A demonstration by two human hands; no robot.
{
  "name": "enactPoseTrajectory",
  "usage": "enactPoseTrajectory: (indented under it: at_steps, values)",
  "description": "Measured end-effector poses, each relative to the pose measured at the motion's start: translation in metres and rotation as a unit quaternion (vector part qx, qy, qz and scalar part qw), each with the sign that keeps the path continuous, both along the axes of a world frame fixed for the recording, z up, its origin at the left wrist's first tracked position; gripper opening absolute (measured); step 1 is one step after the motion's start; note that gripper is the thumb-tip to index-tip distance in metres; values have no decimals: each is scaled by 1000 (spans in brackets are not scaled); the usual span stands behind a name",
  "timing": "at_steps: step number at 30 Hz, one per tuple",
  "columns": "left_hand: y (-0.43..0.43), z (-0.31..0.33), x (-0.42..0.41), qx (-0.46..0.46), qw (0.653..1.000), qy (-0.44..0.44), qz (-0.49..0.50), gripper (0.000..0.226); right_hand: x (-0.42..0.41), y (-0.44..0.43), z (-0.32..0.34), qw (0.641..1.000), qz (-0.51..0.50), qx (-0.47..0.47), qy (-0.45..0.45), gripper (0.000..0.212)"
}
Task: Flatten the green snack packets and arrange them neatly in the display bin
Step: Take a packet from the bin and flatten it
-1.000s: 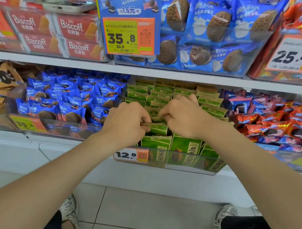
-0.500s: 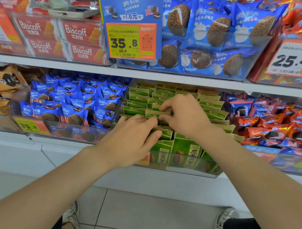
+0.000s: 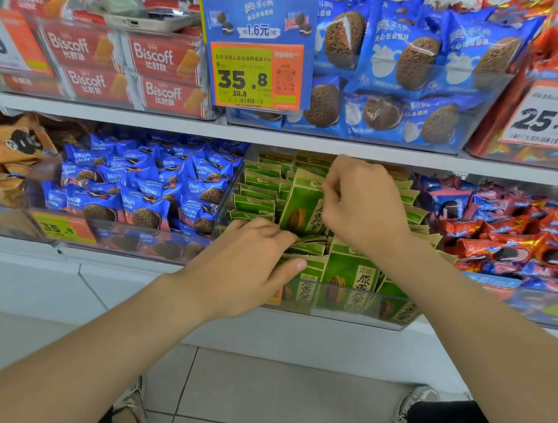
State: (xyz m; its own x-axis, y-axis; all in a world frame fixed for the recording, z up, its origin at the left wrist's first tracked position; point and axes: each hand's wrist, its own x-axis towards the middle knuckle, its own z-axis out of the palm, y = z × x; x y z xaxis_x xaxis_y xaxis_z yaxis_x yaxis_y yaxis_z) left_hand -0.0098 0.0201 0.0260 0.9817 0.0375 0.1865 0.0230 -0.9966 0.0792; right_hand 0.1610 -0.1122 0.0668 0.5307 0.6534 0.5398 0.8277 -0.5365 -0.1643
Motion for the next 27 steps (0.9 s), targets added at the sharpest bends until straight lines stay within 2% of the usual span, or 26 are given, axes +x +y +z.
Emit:
enactPoseTrajectory:
  at_steps: [4,7,10,13,15,18,21,23,26,27]
  values:
    - [1,-2,-3,-5,1000,-7,0,66,-3,-27,13,992,55,109,-21,10]
    - [1,-2,-5,-17,999,-33,10,61,-9,-42,21,968,58,242,-18,9]
    - [0,3,-6,-75,994,-74,30,53,-17,-49,28,935,37,352,-20,9]
    - [-4,9,-5,-154,973,-159,66,38,-22,-55,27,914,34,403,14,14]
    - [-8,16,-4,-232,942,-220,101,27,-25,-56,22,911,44,406,52,14]
    - [-20,26,-1,-389,867,-294,98,24,-32,-54,12,922,96,351,133,9]
    - [-38,32,4,-528,800,-279,66,16,-48,-47,2,918,140,303,216,4]
    - [-47,32,7,-579,768,-267,70,12,-61,-45,-1,894,145,306,293,8]
    - [-49,30,6,-653,700,-268,110,13,-74,-48,4,821,150,322,446,25]
    - [-48,30,5,-667,686,-265,117,13,-76,-50,5,809,161,316,469,27]
